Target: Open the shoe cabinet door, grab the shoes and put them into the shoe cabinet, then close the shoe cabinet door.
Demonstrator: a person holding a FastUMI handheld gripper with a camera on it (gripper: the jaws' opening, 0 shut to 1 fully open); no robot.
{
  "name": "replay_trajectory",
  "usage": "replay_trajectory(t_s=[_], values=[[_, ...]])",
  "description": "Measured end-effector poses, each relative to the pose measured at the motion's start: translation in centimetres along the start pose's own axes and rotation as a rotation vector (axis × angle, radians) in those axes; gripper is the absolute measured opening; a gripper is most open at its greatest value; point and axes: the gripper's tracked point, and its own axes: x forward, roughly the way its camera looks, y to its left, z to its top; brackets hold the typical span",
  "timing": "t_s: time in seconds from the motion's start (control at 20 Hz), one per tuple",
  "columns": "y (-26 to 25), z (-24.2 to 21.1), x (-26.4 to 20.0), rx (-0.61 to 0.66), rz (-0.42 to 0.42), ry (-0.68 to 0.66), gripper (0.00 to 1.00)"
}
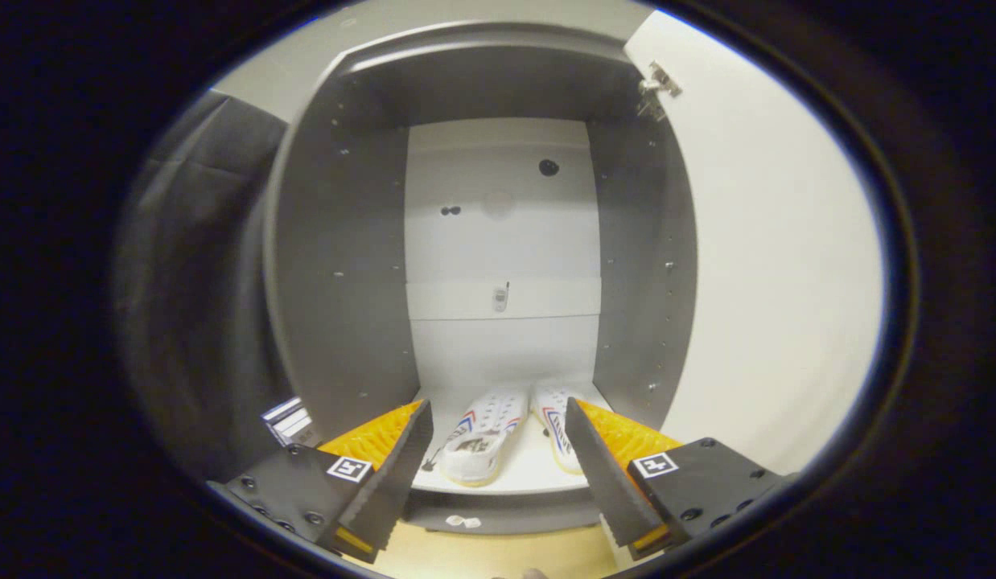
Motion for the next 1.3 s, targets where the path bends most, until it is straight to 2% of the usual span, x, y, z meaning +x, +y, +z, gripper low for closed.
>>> replay_trajectory(t_s=[0.4,0.65,0.9,1.05,1.15,1.3], values=[[-0.5,0.1,-16.5,0.059,-0.075,-0.011,1.00],[-4.9,0.2,-24.6,0.094,-0.168,-0.003,1.00],[-13.8,1.2,-31.2,0.117,-0.293,-0.023,1.00],[-20.2,1.7,-33.4,0.099,-0.346,-0.027,1.00],[-24.5,2.4,-33.9,0.096,-0.367,-0.036,1.00],[-30.2,2.6,-32.6,0.093,-0.354,-0.033,1.00]])
